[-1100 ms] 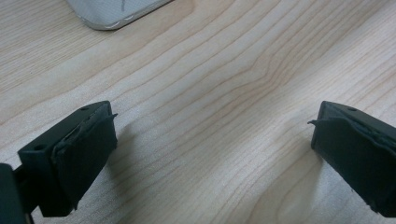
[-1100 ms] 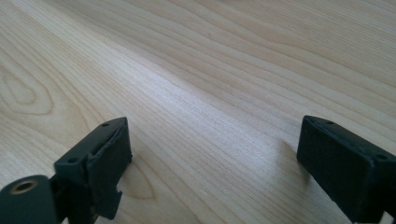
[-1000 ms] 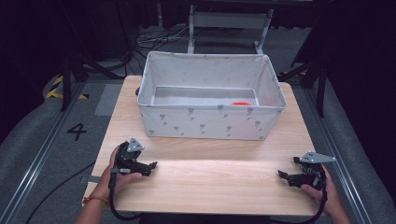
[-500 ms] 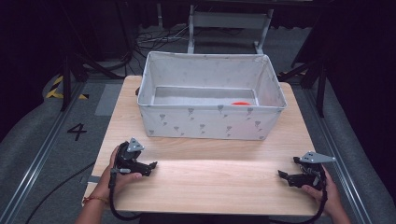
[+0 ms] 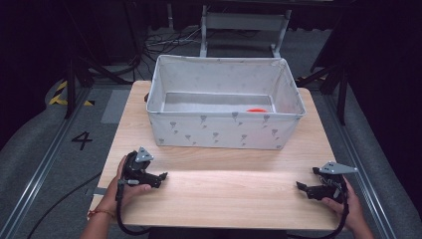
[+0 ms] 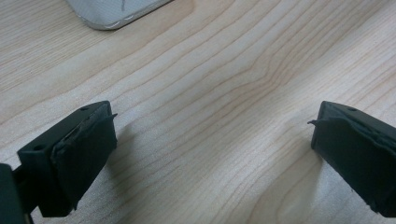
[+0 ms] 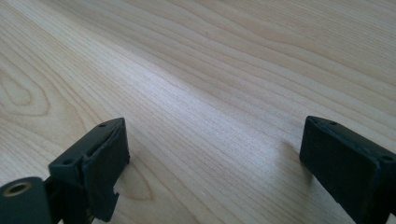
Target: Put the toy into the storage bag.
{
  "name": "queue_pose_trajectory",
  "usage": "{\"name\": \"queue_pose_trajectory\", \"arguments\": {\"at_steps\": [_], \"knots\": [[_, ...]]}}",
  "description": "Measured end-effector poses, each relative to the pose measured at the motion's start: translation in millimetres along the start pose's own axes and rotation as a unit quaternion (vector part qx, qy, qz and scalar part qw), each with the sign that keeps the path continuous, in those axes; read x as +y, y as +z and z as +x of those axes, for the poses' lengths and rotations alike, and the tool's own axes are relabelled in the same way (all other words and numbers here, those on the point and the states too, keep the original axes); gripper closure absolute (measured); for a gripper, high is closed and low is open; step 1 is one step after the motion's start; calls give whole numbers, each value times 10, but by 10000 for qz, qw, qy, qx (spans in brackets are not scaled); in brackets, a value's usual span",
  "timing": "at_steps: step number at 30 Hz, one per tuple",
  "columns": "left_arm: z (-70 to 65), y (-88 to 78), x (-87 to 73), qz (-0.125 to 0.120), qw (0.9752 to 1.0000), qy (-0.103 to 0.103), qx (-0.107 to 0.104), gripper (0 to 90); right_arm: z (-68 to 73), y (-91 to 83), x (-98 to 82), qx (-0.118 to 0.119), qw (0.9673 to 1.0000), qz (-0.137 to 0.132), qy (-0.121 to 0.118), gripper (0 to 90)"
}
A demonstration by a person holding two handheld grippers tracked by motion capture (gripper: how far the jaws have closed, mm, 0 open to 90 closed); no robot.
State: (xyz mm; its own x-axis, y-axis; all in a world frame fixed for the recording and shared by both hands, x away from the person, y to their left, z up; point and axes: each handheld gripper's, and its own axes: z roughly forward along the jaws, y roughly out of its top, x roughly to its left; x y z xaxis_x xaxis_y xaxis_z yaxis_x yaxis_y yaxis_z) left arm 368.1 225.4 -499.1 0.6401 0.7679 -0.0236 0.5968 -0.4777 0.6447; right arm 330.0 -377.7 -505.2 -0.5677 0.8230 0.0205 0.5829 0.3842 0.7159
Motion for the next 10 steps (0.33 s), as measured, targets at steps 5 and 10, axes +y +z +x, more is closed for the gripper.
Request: {"name": "queue_pose_trajectory", "arguments": {"at_steps": [5, 10], "knots": [[2, 2, 0, -8, 10000, -12, 1, 2, 0, 0, 0, -1, 10000, 0, 0, 86], [7, 1, 1, -5, 10000, -34, 38, 2, 4, -1, -1, -14, 10000, 1, 16, 86]]}}
